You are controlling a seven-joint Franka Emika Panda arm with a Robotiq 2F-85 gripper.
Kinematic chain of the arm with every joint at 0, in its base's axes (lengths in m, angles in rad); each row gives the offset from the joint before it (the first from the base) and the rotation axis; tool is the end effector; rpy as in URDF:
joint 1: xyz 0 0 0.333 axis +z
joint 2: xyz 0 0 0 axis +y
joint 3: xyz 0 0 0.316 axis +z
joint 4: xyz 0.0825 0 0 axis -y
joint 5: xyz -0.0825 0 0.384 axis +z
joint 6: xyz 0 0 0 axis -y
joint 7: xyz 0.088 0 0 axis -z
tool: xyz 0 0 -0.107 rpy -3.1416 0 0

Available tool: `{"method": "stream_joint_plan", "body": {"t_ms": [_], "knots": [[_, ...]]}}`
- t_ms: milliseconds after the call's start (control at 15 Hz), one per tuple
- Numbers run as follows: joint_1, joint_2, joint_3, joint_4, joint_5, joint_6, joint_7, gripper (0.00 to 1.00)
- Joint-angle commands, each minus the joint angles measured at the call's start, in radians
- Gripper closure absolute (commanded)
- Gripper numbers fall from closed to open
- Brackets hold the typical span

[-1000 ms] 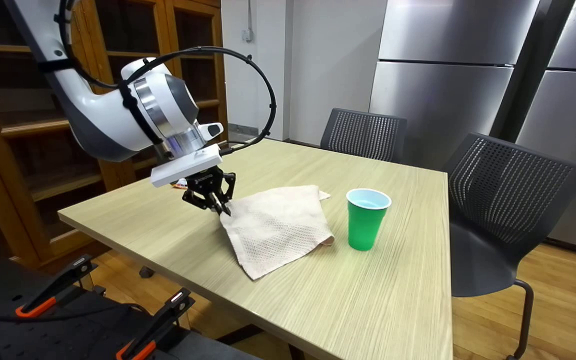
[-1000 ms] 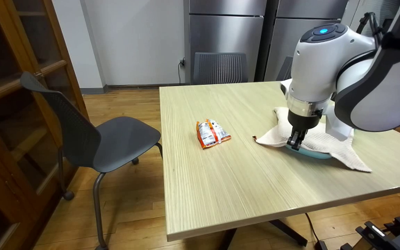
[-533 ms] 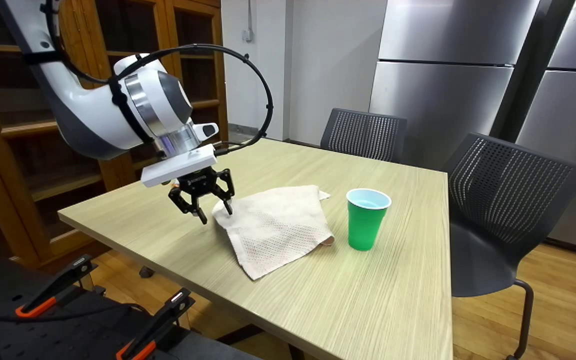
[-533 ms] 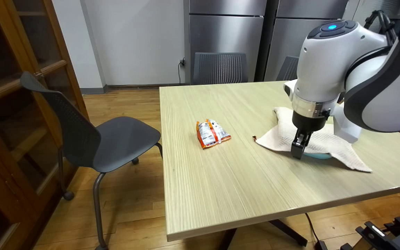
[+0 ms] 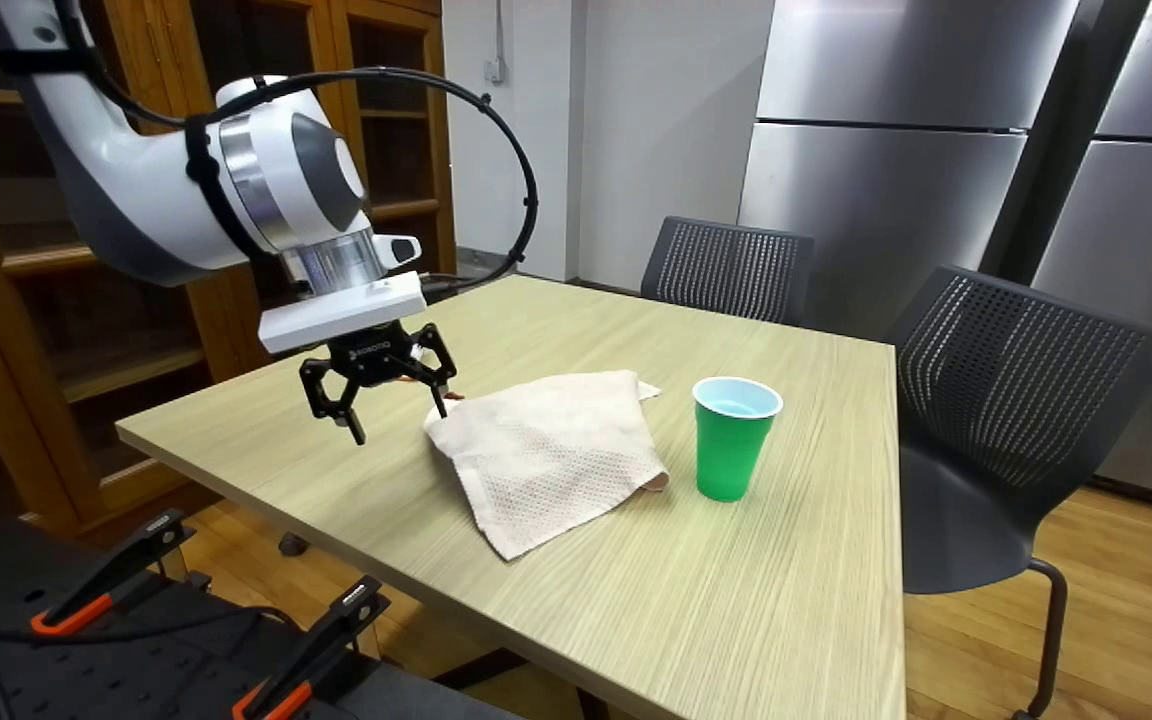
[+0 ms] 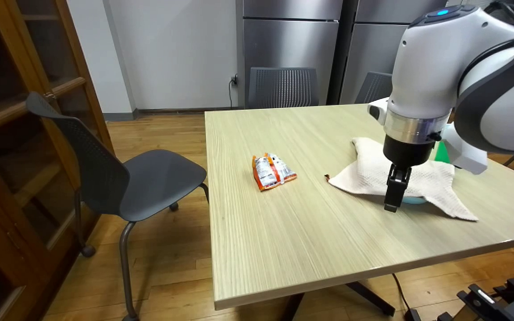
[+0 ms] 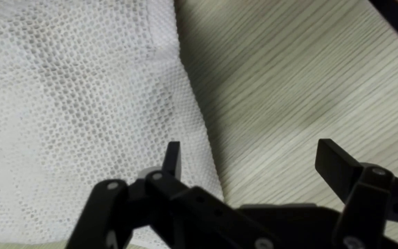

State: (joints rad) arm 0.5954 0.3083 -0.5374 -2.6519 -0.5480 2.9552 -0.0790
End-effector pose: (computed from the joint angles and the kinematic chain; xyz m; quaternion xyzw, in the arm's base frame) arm 0.4087 0.0388 0.1506 0.9314 0.3401 -0.0032 0.1298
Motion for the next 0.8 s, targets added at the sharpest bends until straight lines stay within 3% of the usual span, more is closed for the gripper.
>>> {"method": "stream_joint_plan", "body": {"t_ms": [0,200,333,467,733], "knots": [[-0.24,-0.171,0.227,-0.067,0.114,-0.13,-0.212,0.0],[-0.427,-0.206,0.435,-0.074,0.307,-0.21,-0.382,0.0],[-0.507,-0.217,0.516,-0.057,0.438,-0.269,-0.489,0.0],[-0.554,-0.226,0.557,-0.037,0.536,-0.331,-0.558,0.0],[-0.597,-0.239,0.57,-0.015,0.661,-0.4,-0.654,0.0]]}}
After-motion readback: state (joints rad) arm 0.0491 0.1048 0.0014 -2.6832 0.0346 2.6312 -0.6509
